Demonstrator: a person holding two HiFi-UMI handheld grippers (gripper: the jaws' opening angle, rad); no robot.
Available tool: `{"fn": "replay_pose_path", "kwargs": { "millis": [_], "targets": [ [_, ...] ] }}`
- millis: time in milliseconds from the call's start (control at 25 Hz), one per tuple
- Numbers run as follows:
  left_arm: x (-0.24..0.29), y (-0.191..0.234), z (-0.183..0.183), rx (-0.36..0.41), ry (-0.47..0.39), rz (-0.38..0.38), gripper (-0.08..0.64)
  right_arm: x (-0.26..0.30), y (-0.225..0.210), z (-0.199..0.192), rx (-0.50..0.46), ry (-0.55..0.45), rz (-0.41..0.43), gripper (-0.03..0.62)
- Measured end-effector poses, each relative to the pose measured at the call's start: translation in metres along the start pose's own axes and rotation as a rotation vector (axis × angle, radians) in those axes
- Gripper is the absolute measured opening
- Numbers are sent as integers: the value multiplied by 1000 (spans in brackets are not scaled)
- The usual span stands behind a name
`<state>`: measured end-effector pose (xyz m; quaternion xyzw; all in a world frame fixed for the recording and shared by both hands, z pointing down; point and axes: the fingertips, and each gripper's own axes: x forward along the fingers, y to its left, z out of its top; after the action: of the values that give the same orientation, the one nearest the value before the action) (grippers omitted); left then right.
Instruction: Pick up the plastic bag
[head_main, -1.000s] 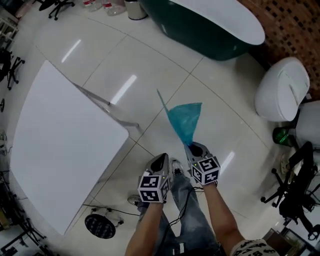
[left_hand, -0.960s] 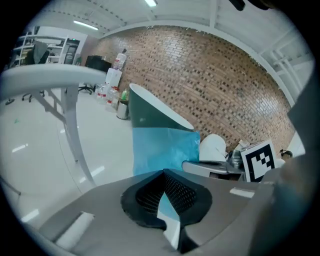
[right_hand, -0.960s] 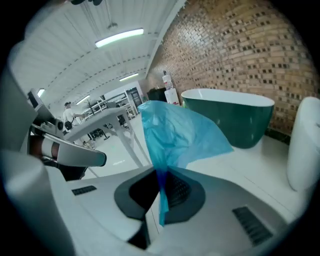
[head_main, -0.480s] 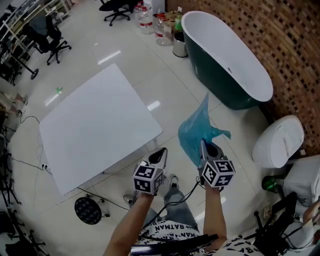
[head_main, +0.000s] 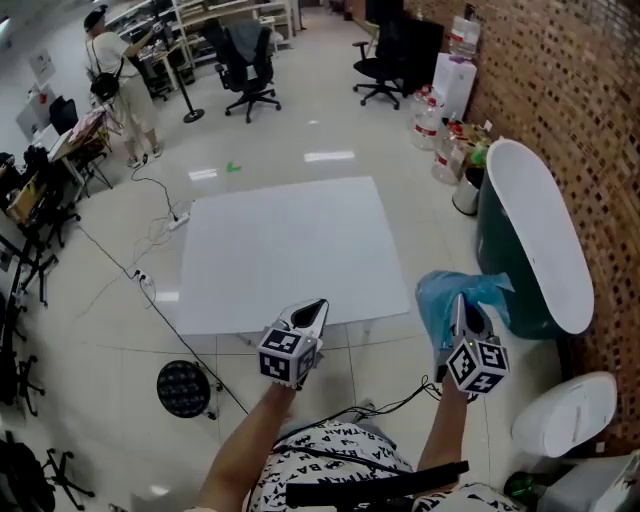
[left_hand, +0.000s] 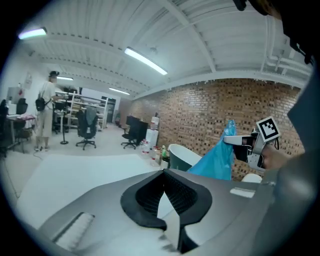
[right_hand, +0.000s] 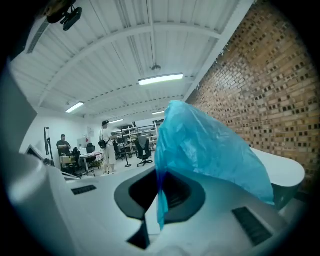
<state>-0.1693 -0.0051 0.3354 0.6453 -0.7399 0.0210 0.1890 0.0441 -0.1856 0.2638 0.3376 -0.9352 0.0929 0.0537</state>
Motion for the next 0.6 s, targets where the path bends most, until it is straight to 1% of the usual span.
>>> {"fn": "replay_pose_path", "kwargs": {
  "millis": [160, 280, 440, 600],
  "targets": [
    [-56, 66, 4, -45, -52, 143, 0, 21, 46, 29, -60, -45, 47, 3],
    [-91, 108, 5, -68, -75, 220, 0, 33, 90, 53, -90, -82, 102, 3],
    [-124, 148, 6, -102, -94, 280, 0, 50, 145, 61, -125, -87, 165, 3],
    [-133, 163, 16, -101, -115, 292, 0, 61, 175, 68, -141, -92, 195, 3]
  ]
}}
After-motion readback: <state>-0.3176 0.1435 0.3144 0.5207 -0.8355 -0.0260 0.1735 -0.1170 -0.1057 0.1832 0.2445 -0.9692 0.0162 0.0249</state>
